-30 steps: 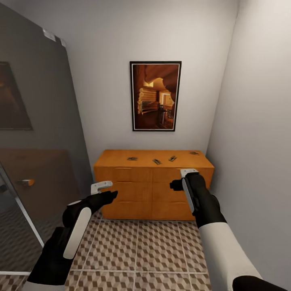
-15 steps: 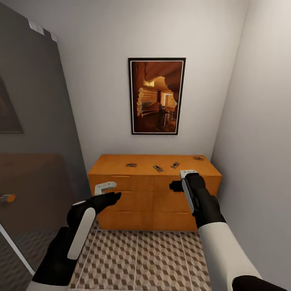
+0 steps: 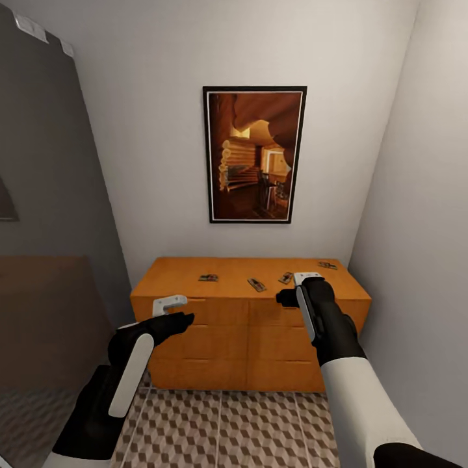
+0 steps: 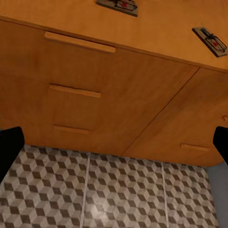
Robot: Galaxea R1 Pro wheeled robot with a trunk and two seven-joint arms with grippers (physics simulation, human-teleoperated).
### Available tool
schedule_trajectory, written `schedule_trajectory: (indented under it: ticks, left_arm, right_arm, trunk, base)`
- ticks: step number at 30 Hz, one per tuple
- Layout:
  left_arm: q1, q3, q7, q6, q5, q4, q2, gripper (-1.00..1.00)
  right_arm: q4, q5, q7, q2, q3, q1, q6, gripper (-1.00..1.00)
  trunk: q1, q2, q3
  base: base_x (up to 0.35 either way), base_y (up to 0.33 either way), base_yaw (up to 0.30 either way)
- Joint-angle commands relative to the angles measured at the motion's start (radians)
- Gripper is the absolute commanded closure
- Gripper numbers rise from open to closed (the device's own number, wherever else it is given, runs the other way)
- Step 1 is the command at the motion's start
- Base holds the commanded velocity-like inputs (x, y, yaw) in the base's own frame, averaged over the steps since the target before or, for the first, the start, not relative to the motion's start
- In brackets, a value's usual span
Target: Take the four mousetraps from the cabinet in the bathroom and place them on the bathroom floor. Make sure all four end up on the same floor surface, and ensure that at least two of them are either under or directly next to the same bathroom sink.
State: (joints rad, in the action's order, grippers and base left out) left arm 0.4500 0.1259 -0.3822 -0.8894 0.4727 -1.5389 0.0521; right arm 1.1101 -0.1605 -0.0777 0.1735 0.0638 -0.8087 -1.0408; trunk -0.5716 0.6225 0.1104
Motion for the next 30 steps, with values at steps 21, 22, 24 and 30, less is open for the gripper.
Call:
schedule_trajectory:
  ticks: [21, 22, 24, 30]
  left_arm:
    - [0.212, -0.005, -0.016, -0.117, 0.027, 0.017, 0.034, -1.00]
    - [0.224, -0.005, -0.019, -0.119, 0.027, 0.021, 0.034, -1.00]
    - [0.256, -0.006, -0.040, -0.124, 0.029, 0.033, 0.034, -1.00]
    - [0.298, -0.009, -0.152, -0.127, 0.035, 0.063, 0.035, -1.00]
  right_arm:
    - [-0.111, 0.007, -0.104, 0.001, 0.077, -0.177, -0.005, -1.00]
    - [-0.140, 0.010, -0.103, 0.001, 0.087, -0.195, -0.005, -1.00]
    - [-0.224, 0.032, -0.103, 0.001, 0.110, -0.247, -0.004, -1.00]
    - [-0.397, 0.101, -0.102, 0.001, 0.131, -0.321, -0.004, -1.00]
  trunk:
    - [-0.001, 0.002, 0.002]
    - [-0.001, 0.002, 0.002]
    - [-0.001, 0.002, 0.002]
    - [-0.001, 0.002, 0.002]
  base:
    - [0.347, 0.000, 0.000]
    - [0.347, 0.000, 0.000]
    - [0.347, 0.000, 0.000]
    - [0.336, 0.000, 0.000]
